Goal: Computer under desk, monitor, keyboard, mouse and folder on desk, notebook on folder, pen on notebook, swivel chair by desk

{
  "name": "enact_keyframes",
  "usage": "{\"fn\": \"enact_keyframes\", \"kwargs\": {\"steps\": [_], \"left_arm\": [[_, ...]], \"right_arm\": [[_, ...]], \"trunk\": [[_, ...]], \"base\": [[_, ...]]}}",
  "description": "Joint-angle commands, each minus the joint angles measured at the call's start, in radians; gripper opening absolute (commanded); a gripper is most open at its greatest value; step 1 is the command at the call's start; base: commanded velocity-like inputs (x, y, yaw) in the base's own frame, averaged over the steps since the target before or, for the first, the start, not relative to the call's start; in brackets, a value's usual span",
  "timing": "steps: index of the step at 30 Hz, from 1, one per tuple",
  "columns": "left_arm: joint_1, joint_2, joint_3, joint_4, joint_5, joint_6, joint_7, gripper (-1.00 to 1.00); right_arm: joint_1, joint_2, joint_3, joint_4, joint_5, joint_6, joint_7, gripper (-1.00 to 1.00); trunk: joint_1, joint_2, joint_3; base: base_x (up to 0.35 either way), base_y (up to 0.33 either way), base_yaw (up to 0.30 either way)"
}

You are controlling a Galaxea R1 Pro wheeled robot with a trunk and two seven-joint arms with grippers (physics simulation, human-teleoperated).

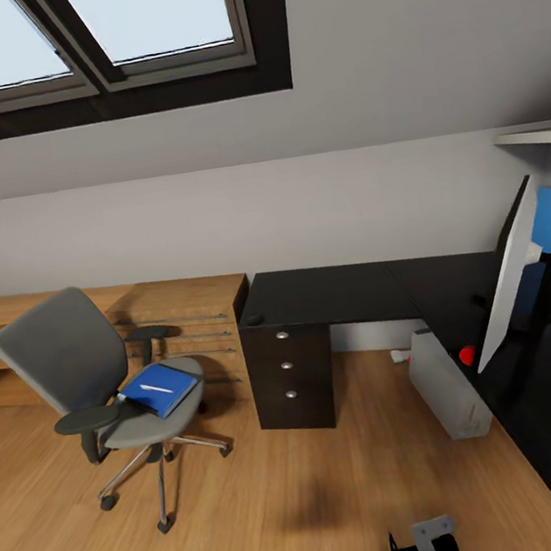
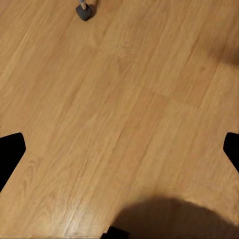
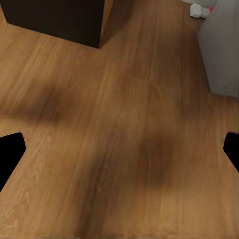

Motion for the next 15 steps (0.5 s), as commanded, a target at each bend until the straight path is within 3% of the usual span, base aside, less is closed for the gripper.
{"fn": "enact_keyframes", "kwargs": {"steps": [1,15], "left_arm": [[0.0,0.001,-0.005,-0.001,0.008,0.001,0.008,1.0],[0.0,0.0,-0.004,-0.001,0.008,0.001,0.008,1.0]], "right_arm": [[-0.001,0.001,0.009,0.001,-0.006,-0.003,-0.004,1.0],[-0.001,0.003,0.01,0.002,-0.004,-0.004,-0.004,1.0]], "trunk": [[-0.001,-0.001,-0.001],[-0.001,-0.001,-0.002]], "base": [[-0.336,-0.002,-0.092],[-0.337,0.0,-0.022]]}}
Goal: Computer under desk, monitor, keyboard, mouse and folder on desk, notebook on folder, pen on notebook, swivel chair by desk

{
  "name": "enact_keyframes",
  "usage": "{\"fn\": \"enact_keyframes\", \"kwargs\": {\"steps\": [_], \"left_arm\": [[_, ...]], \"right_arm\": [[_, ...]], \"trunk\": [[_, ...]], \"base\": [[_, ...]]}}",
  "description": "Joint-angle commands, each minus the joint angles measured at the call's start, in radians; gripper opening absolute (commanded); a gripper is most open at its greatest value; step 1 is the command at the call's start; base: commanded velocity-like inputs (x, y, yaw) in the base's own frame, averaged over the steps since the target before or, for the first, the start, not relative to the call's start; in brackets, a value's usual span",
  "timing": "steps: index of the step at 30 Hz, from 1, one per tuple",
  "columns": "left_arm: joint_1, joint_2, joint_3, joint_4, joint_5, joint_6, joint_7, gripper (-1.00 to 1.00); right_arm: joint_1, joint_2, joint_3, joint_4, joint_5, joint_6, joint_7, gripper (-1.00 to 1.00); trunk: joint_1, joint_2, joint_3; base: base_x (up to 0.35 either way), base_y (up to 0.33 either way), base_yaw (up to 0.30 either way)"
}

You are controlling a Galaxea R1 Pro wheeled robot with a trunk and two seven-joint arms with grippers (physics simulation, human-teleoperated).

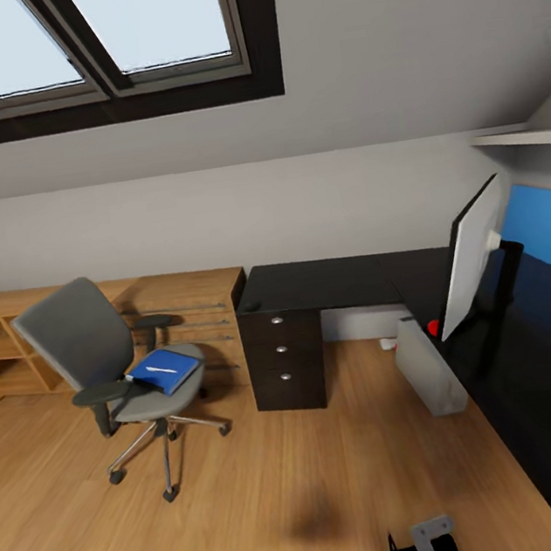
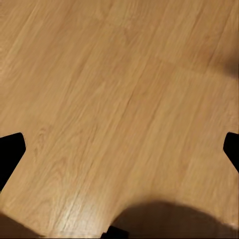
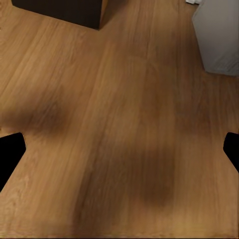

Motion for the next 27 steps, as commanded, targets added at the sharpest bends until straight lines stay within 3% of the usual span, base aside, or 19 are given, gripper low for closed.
{"fn": "enact_keyframes", "kwargs": {"steps": [1,18,27], "left_arm": [[0.0,0.001,-0.005,-0.001,0.008,0.001,0.008,1.0],[0.0,0.0,-0.005,0.0,0.01,0.001,0.008,1.0],[0.0,0.0,-0.005,0.0,0.011,0.001,0.008,1.0]], "right_arm": [[-0.001,0.0,0.009,0.001,-0.006,-0.002,-0.004,1.0],[-0.001,0.0,0.009,0.001,-0.006,-0.002,-0.004,1.0],[-0.001,0.001,0.009,0.001,-0.007,-0.002,-0.004,1.0]], "trunk": [[-0.001,-0.001,-0.001],[-0.001,-0.001,-0.001],[-0.001,-0.001,-0.001]], "base": [[-0.337,0.0,0.0],[-0.337,0.0,-0.004],[-0.337,0.0,-0.184]]}}
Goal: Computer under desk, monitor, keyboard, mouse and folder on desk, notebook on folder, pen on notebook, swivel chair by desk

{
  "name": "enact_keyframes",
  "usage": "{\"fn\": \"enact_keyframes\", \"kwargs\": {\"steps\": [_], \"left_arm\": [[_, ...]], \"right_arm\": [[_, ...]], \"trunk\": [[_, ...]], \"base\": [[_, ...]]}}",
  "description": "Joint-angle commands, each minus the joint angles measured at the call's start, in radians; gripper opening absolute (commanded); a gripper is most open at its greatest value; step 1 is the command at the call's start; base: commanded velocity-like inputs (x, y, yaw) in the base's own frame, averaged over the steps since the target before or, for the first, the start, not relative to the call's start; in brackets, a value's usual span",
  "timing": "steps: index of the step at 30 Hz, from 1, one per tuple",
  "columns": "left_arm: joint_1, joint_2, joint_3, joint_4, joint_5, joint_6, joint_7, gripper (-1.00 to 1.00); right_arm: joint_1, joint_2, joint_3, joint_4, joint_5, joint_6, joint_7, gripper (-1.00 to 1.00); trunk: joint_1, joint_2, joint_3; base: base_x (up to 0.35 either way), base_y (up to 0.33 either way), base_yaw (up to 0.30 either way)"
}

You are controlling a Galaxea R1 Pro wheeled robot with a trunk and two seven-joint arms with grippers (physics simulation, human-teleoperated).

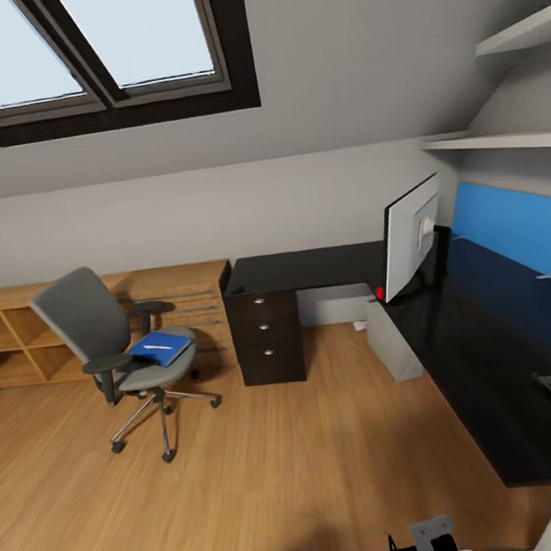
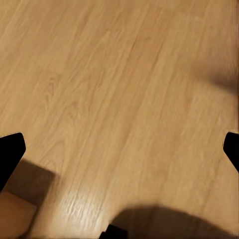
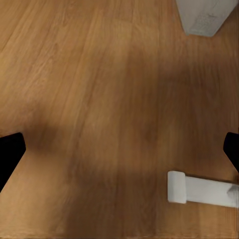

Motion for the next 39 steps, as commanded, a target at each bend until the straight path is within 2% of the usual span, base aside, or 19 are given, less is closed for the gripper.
{"fn": "enact_keyframes", "kwargs": {"steps": [1,12,26,33,39], "left_arm": [[0.0,0.001,-0.005,-0.001,0.009,0.001,0.008,1.0],[0.0,0.001,-0.005,0.002,0.009,0.0,0.007,1.0],[0.0,0.0,0.0,0.001,0.009,-0.002,0.007,1.0],[0.0,-0.001,0.022,-0.005,0.009,-0.002,0.009,1.0],[0.0,-0.002,0.023,-0.005,0.008,-0.001,0.011,1.0]], "right_arm": [[-0.001,0.001,0.009,0.001,-0.006,-0.002,-0.004,1.0],[-0.001,0.005,0.008,0.002,-0.007,-0.002,-0.004,1.0],[-0.001,0.005,0.007,0.002,-0.007,-0.002,-0.004,1.0],[-0.001,0.004,0.007,0.002,-0.006,-0.002,-0.004,1.0],[-0.001,0.003,0.007,0.002,-0.006,-0.002,-0.004,1.0]], "trunk": [[-0.001,-0.001,-0.001],[-0.001,-0.001,-0.004],[-0.054,0.097,0.04],[-0.081,0.146,0.062],[-0.104,0.188,0.081]], "base": [[-0.337,0.0,-0.251],[-0.337,-0.026,-0.089],[-0.324,-0.084,-0.002],[-0.073,-0.013,0.0],[-0.005,-0.001,0.0]]}}
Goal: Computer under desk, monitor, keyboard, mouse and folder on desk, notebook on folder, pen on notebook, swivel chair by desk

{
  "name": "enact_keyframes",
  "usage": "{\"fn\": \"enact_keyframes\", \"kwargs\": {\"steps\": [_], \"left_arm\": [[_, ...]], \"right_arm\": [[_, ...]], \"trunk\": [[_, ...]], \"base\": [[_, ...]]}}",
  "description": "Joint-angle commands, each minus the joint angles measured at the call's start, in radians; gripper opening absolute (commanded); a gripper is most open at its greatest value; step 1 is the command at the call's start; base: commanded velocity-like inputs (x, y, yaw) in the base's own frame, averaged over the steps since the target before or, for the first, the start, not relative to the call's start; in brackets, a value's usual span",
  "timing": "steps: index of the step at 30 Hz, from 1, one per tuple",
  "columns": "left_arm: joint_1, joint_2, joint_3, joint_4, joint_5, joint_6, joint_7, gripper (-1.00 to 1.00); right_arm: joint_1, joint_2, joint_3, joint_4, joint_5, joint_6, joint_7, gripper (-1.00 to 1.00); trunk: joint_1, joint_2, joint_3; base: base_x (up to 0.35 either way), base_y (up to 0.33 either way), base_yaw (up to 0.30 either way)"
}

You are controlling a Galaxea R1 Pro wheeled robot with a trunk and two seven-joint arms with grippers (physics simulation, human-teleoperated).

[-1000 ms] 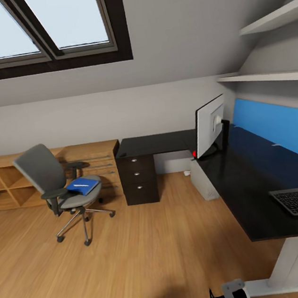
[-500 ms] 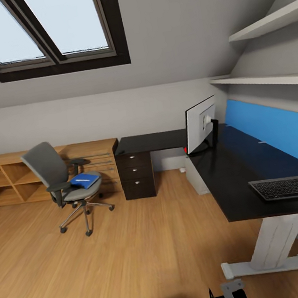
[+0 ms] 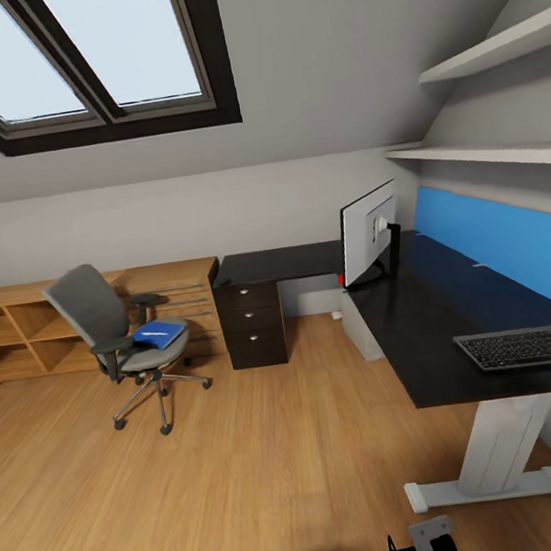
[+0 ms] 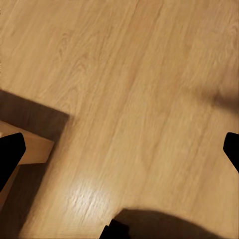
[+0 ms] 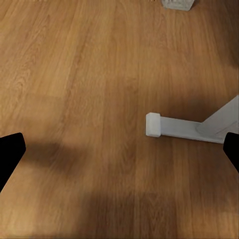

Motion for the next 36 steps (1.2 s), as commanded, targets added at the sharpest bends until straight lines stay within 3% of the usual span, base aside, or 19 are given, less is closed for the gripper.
{"fn": "enact_keyframes", "kwargs": {"steps": [1,7,28,36], "left_arm": [[0.0,0.001,-0.005,-0.001,0.009,0.001,0.007,1.0],[0.0,-0.001,-0.005,0.002,0.008,0.0,0.006,1.0],[0.0,-0.001,-0.007,0.004,0.007,-0.001,0.005,1.0],[0.0,-0.001,-0.003,0.003,0.008,-0.024,0.006,1.0]], "right_arm": [[-0.001,0.0,0.009,0.001,-0.006,-0.002,-0.004,1.0],[-0.001,-0.001,0.009,0.001,-0.005,-0.002,-0.004,1.0],[-0.001,-0.001,0.009,0.001,-0.005,-0.012,-0.004,1.0],[-0.001,-0.002,0.009,0.001,-0.005,-0.013,-0.005,1.0]], "trunk": [[-0.004,0.007,0.002],[-0.027,0.049,0.021],[-0.107,0.196,0.087],[-0.138,0.252,0.112]], "base": [[0.0,0.0,0.0],[0.0,-0.114,0.0],[0.001,-0.292,0.0],[0.017,-0.045,0.0]]}}
